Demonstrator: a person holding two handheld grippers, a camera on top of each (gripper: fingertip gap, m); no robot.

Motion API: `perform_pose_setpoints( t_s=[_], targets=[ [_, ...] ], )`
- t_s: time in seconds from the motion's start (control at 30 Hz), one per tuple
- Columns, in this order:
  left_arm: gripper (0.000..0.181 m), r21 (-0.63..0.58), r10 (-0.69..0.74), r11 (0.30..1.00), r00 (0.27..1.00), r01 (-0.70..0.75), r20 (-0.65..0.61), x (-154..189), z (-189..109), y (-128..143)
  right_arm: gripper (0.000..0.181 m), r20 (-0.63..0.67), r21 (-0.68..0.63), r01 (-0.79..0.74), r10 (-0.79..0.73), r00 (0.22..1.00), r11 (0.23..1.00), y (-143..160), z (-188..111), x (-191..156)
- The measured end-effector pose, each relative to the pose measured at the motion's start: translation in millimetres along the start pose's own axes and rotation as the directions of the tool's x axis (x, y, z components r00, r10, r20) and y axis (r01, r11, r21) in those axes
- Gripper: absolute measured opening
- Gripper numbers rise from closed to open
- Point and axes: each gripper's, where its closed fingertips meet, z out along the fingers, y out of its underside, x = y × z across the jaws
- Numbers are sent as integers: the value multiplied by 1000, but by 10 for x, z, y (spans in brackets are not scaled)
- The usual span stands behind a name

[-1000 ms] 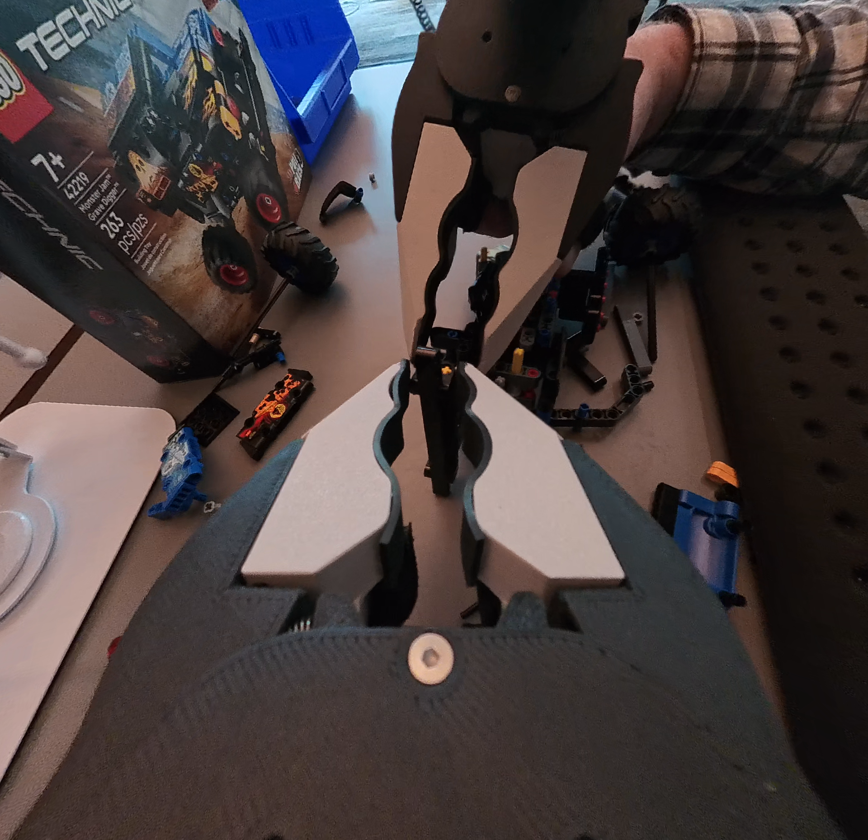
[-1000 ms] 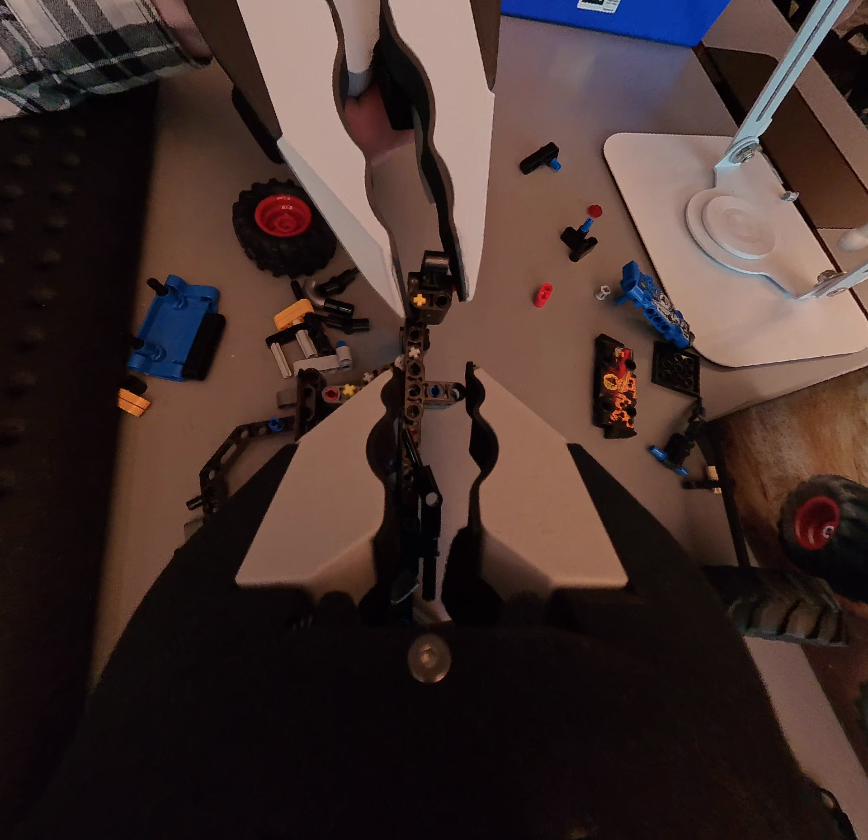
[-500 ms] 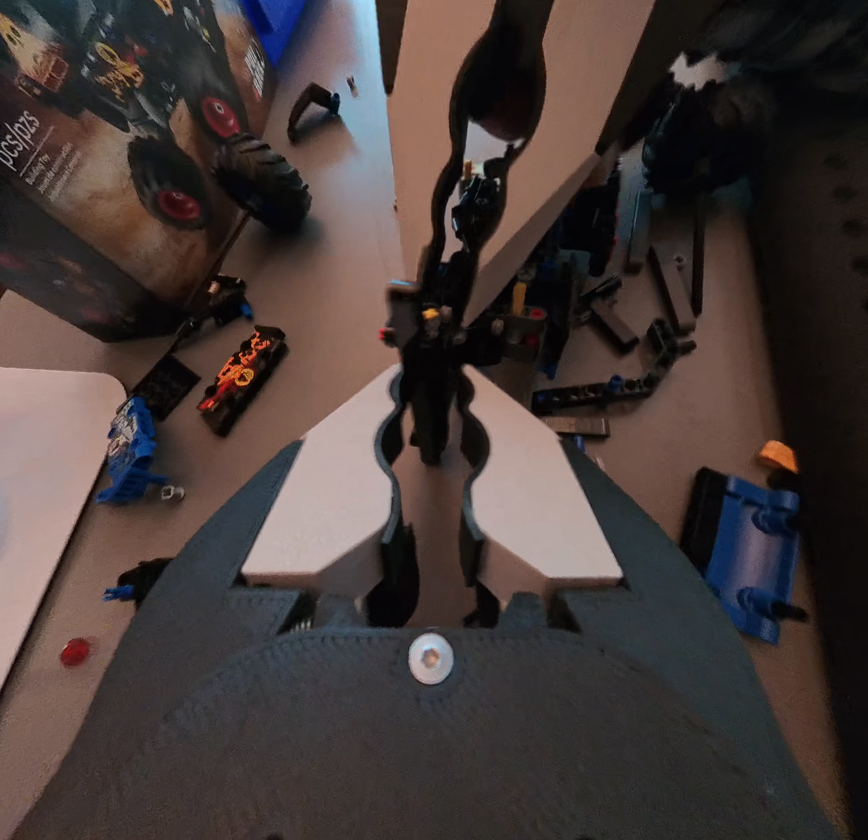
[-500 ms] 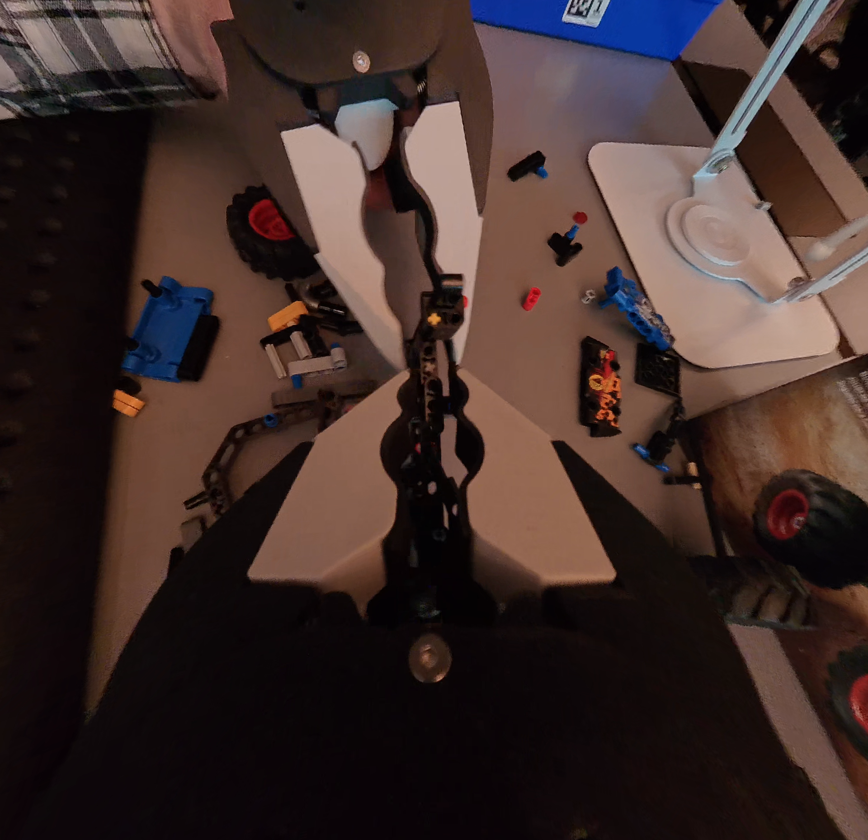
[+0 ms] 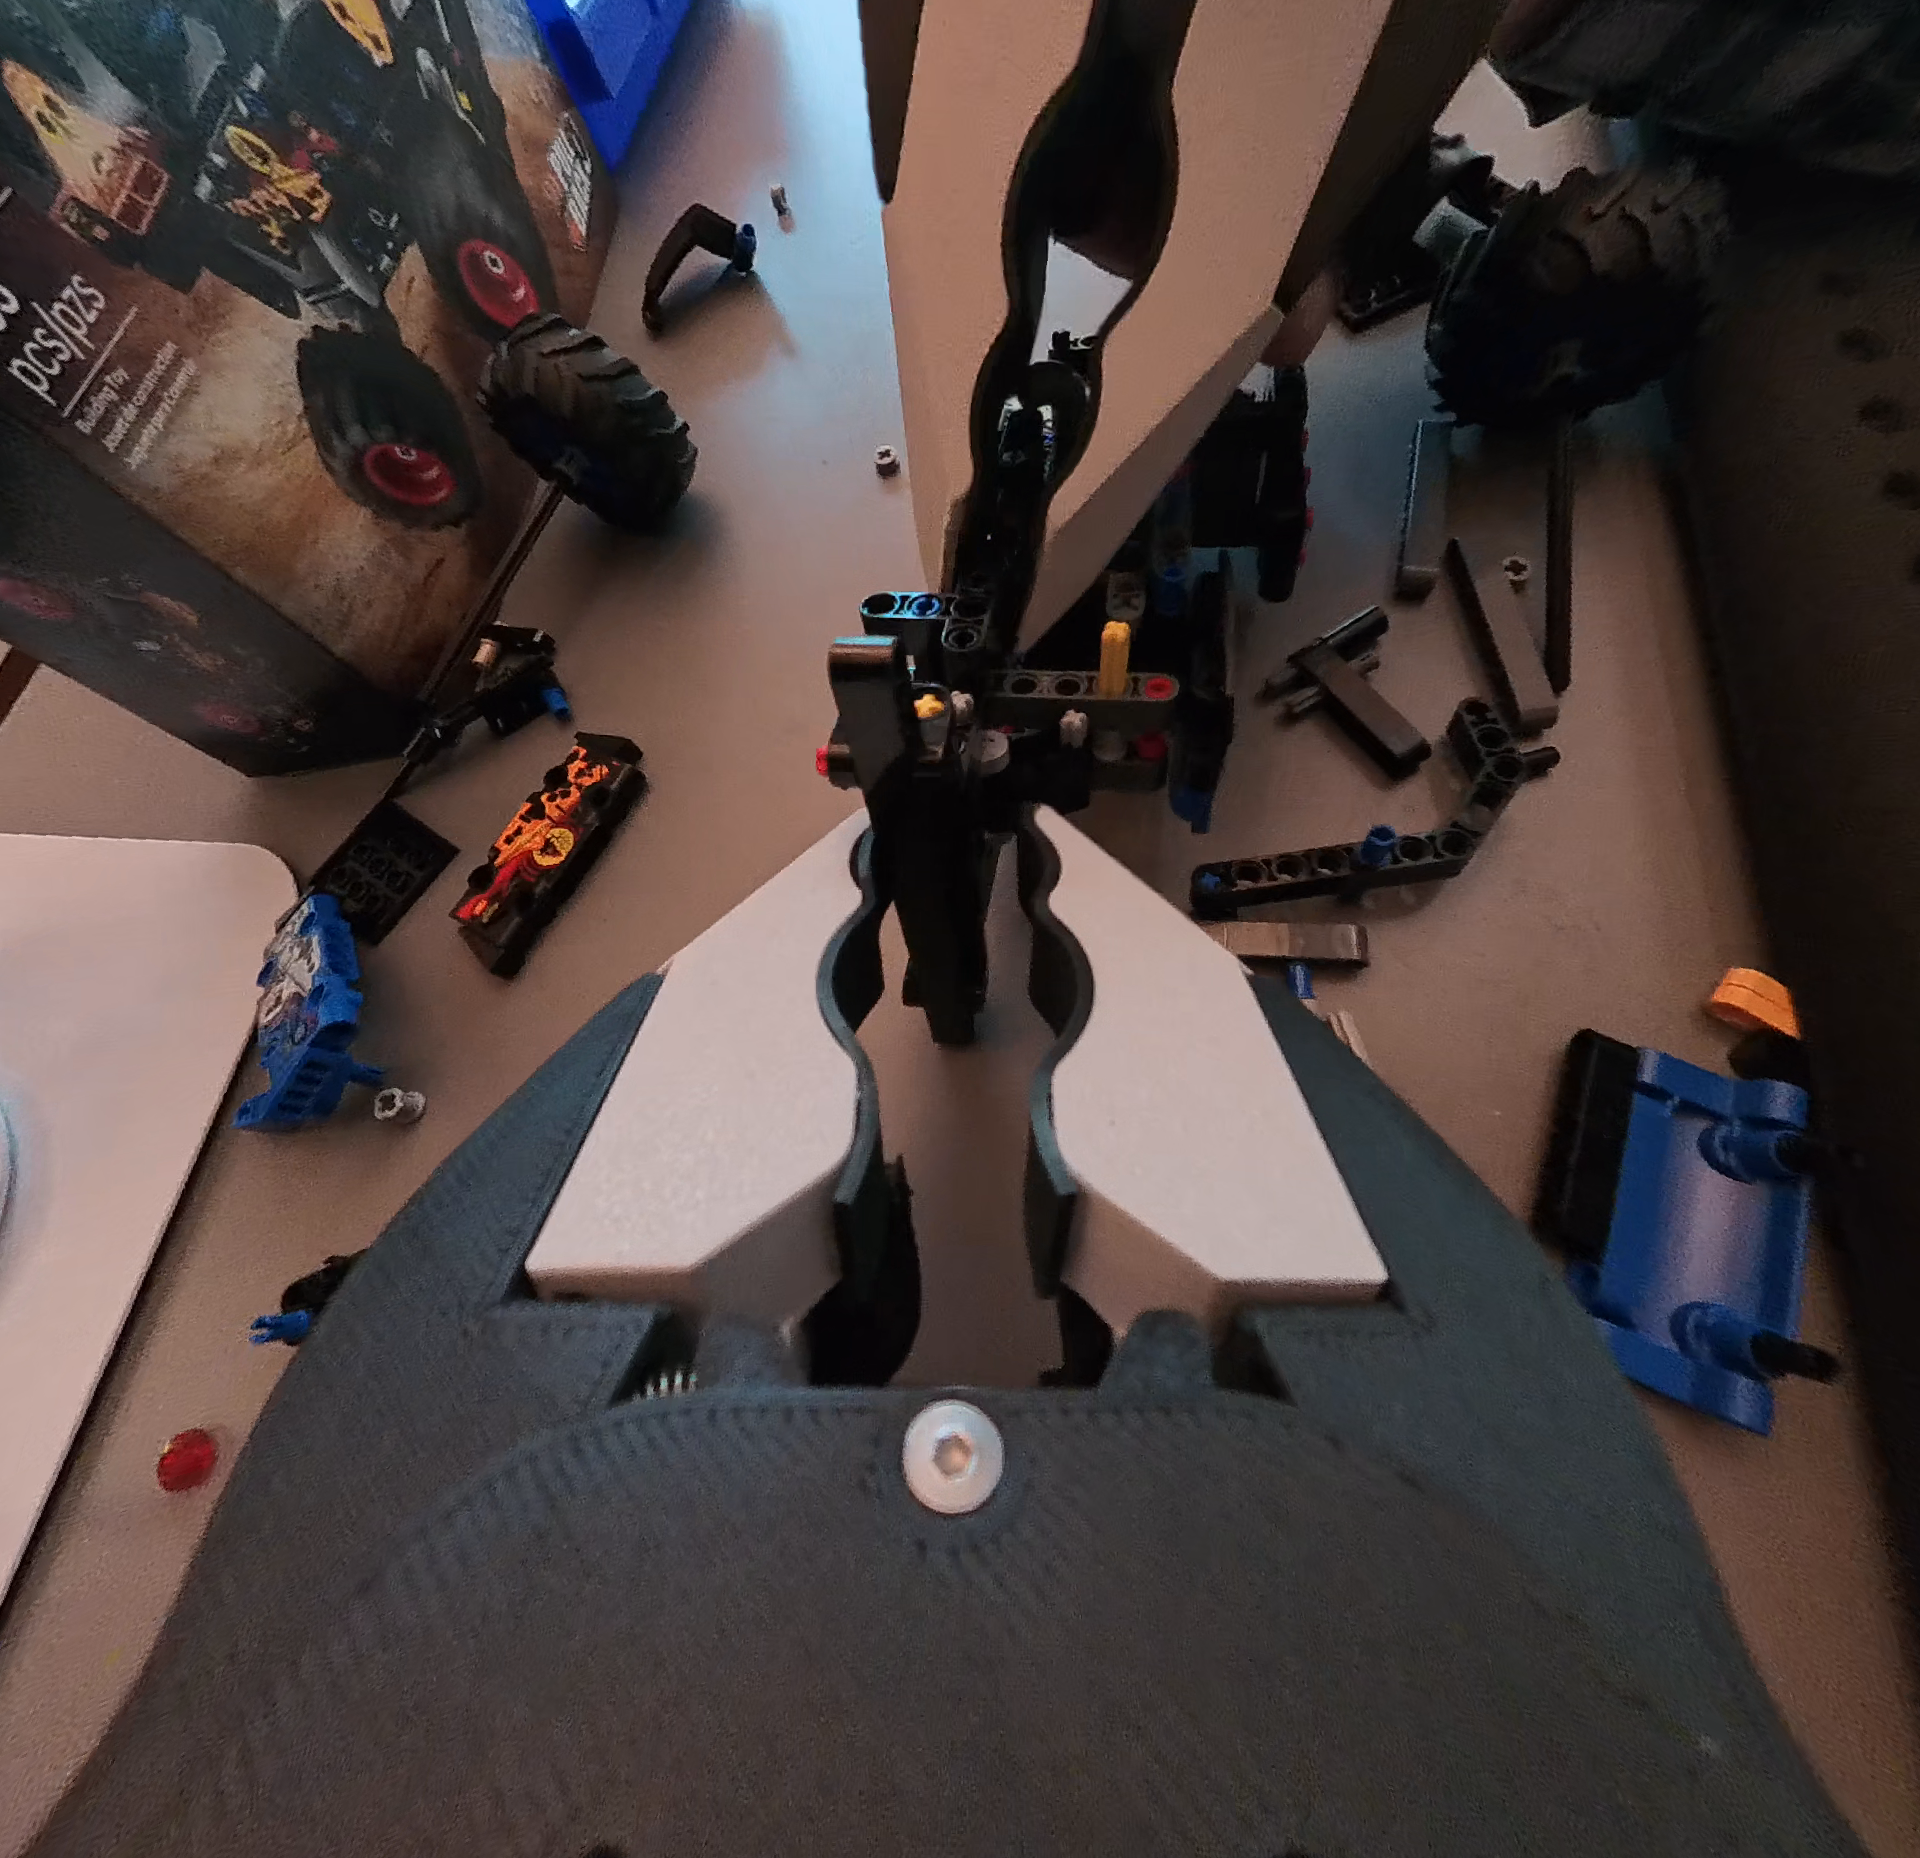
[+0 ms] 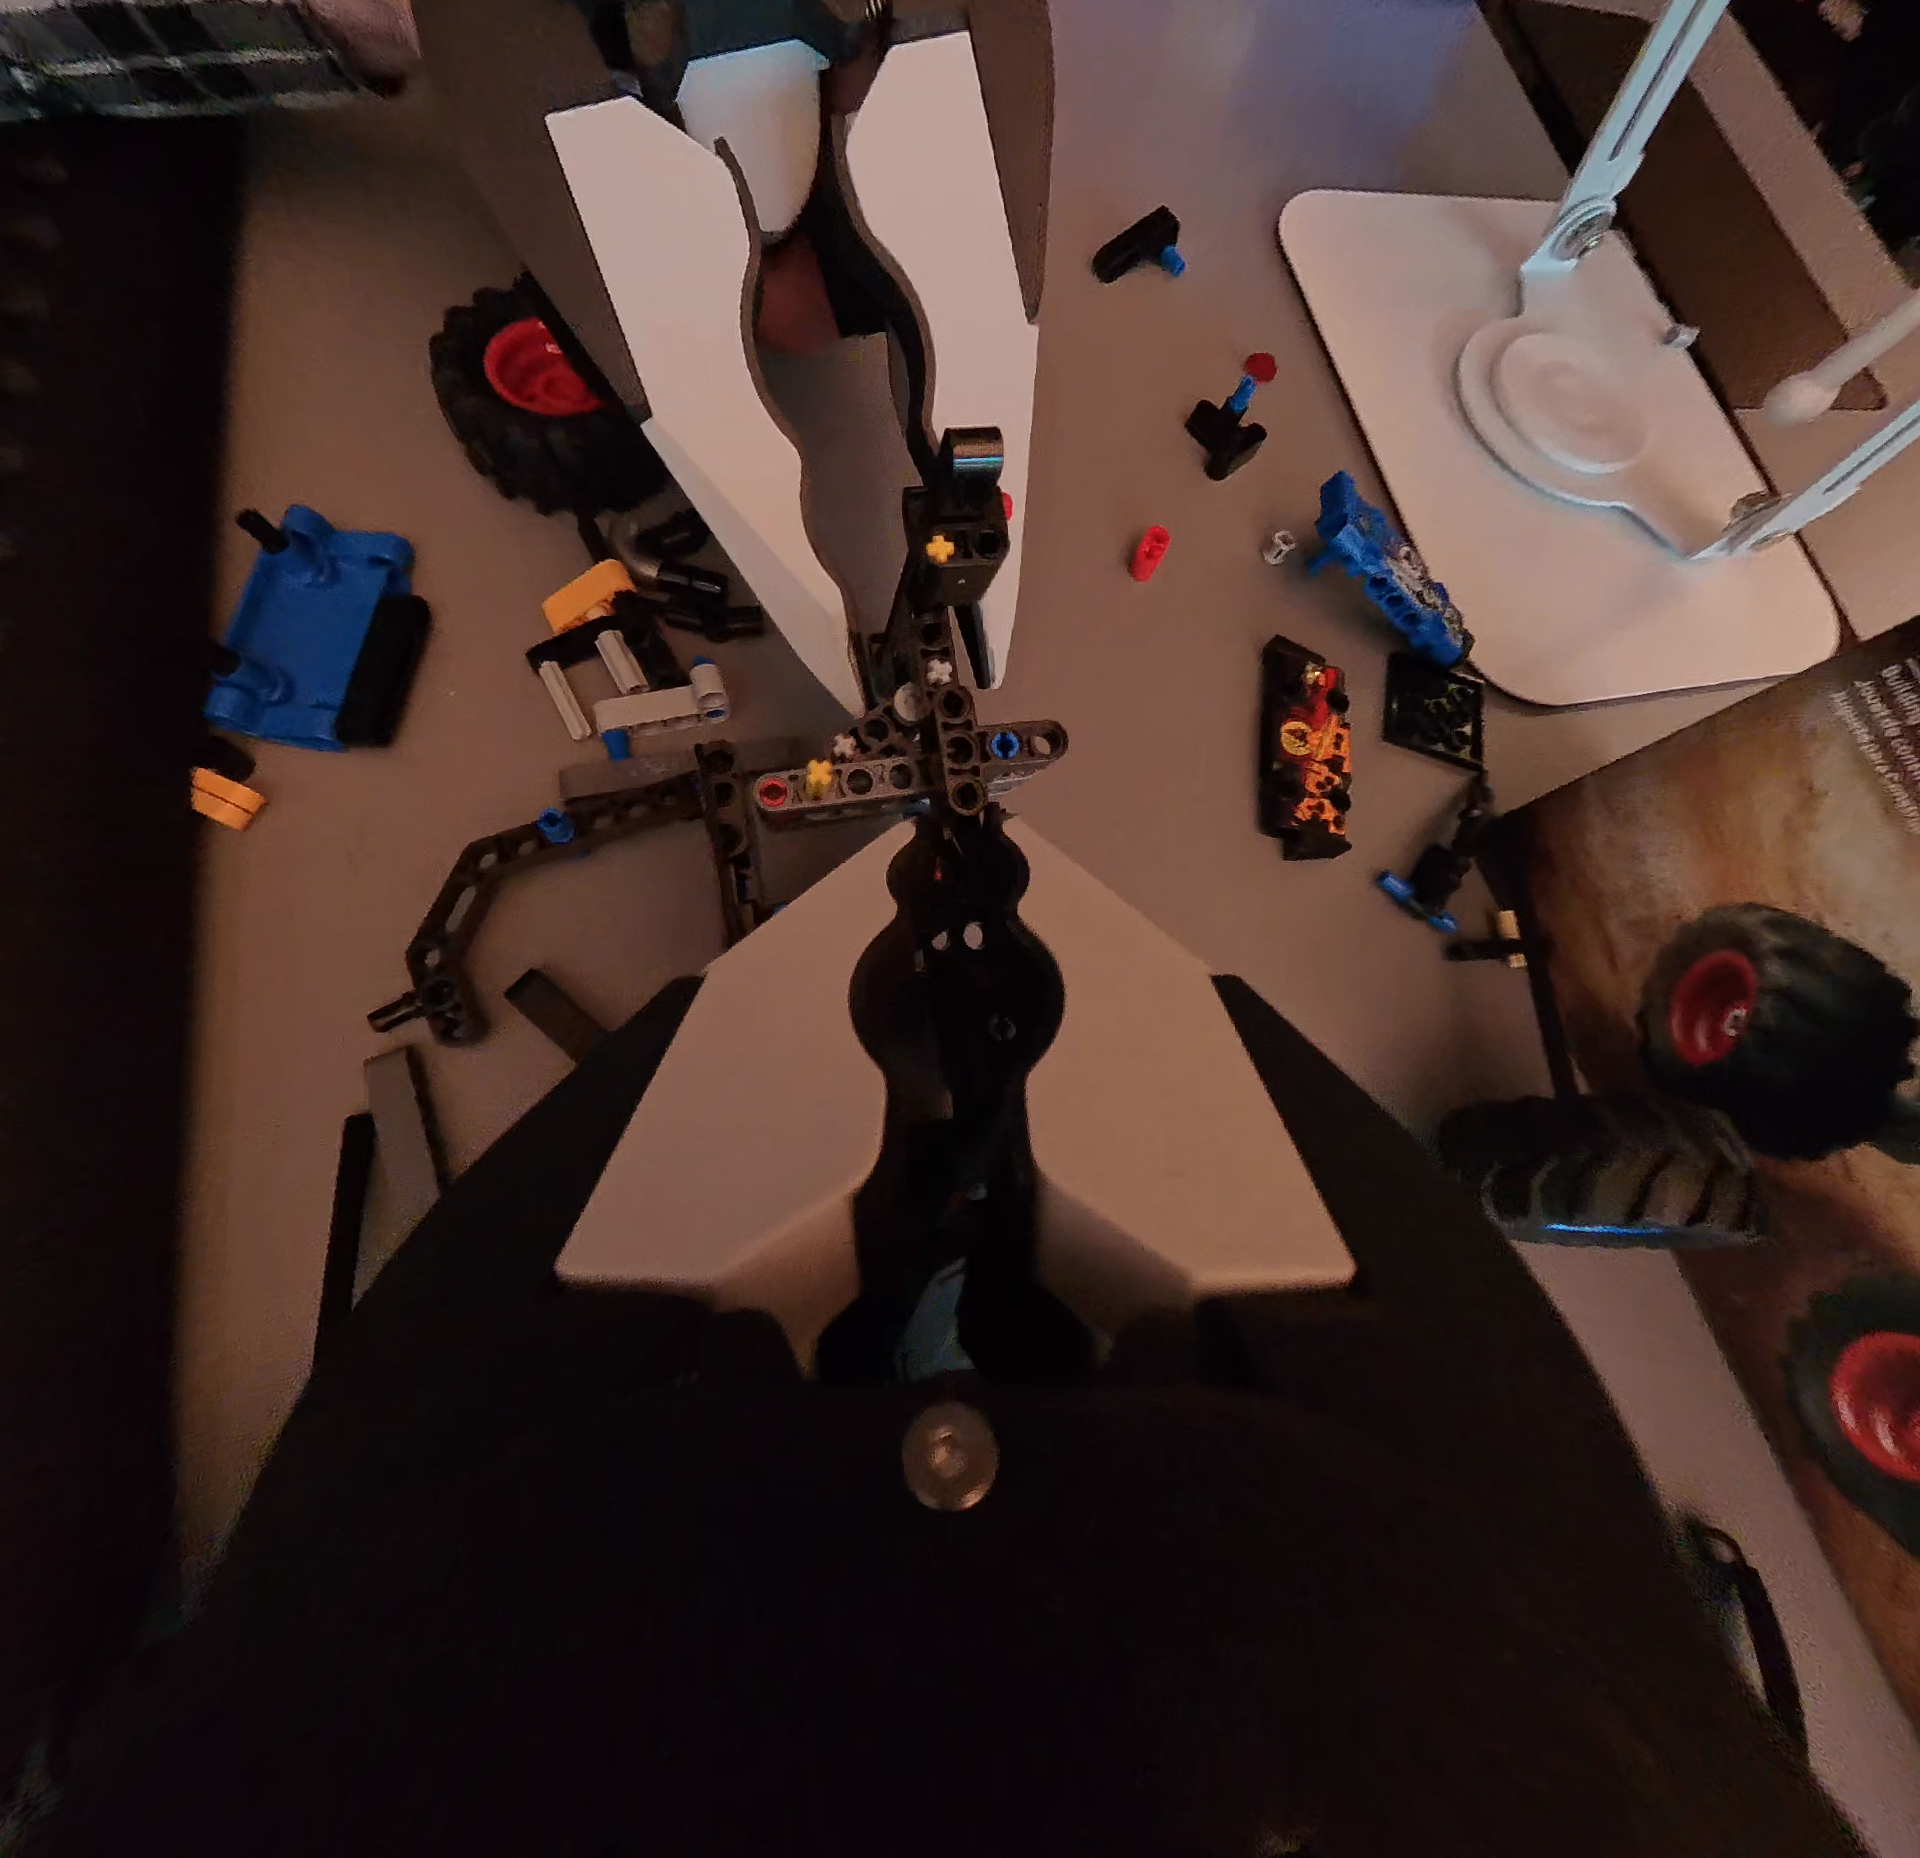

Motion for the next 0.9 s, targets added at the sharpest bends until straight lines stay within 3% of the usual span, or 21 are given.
perform_pose_setpoints(
  t_s=[0.13,0.23,0.3,0.43,0.53,0.77,0.9],
  targets=[
    [24,3,23,1000,999,-23,33,-50,12,-7,6,-29,7,13,-13,1000,1000,-10,-1,33],
    [16,6,50,999,998,-51,42,-50,-35,-36,7,-5,47,-14,14,1000,999,-62,-42,15],
    [15,-12,64,998,998,-63,18,-1,-24,-3,25,40,94,-94,90,995,991,-127,-72,16],
    [15,-7,77,997,997,-77,5,46,13,-32,19,59,64,-124,120,991,990,-68,2,14],
    [31,8,66,998,998,-66,15,42,42,-65,17,28,64,-119,118,993,991,-61,-5,63],
    [20,45,46,998,999,-47,17,3,-11,-145,14,9,91,-86,85,996,992,-150,-50,51],
    [10,30,155,986,976,-161,151,-36,-71,-321,44,45,176,-271,267,963,946,-274,-214,159]
  ],
)
